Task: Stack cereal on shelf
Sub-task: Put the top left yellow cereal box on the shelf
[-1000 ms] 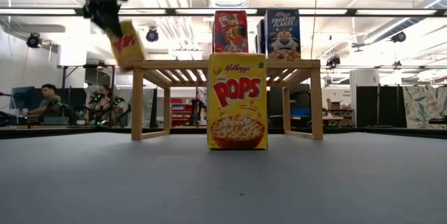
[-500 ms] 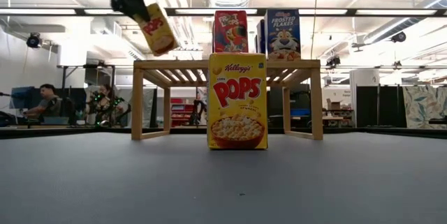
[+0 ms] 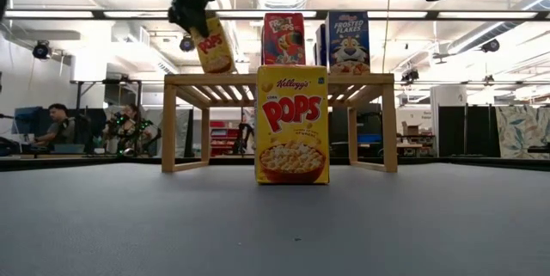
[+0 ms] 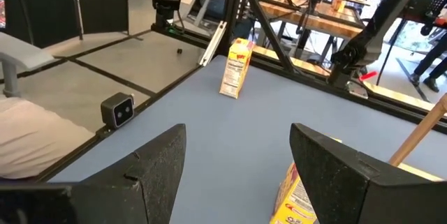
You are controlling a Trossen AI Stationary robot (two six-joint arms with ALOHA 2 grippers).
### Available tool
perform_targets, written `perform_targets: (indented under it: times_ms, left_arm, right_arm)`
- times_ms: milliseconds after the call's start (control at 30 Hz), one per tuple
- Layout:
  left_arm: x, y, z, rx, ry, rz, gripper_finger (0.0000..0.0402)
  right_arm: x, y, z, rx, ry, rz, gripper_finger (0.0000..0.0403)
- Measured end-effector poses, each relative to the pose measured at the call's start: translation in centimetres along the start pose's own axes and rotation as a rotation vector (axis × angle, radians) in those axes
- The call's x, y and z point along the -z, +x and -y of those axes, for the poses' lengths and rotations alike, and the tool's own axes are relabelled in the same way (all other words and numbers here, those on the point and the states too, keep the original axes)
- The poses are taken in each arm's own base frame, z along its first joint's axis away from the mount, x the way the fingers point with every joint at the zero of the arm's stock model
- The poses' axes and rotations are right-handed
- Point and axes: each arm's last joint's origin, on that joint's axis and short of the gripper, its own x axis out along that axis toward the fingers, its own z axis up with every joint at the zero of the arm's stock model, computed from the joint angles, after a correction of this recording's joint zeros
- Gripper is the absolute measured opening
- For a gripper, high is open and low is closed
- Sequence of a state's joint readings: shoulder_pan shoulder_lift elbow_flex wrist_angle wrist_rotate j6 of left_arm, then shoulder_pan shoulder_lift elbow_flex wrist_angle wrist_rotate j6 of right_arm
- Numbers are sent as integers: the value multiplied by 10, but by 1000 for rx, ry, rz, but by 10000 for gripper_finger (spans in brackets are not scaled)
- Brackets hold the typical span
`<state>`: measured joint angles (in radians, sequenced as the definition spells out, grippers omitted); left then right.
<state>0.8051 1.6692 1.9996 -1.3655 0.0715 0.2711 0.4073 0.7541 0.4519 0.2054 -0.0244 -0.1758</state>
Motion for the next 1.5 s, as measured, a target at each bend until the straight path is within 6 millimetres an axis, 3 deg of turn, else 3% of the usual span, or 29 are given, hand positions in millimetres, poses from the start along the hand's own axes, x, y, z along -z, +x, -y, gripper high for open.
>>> perform_targets:
  times_ms: [300, 767, 1200, 1500]
  left_arm:
    - [-27, 19, -10, -14, -4, -90, 196]
    - [-37, 43, -14, -15, 3, -171, 198]
    - [-38, 43, -13, -41, -17, -178, 283]
    - [-40, 44, -3, -23, 69, -176, 286]
  right_arm:
    - [3, 0, -1, -5, 20, -27, 244]
    - [4, 0, -1, -7, 20, -40, 244]
    - [4, 0, -1, -7, 18, -40, 244]
    - [4, 0, -1, -7, 16, -40, 244]
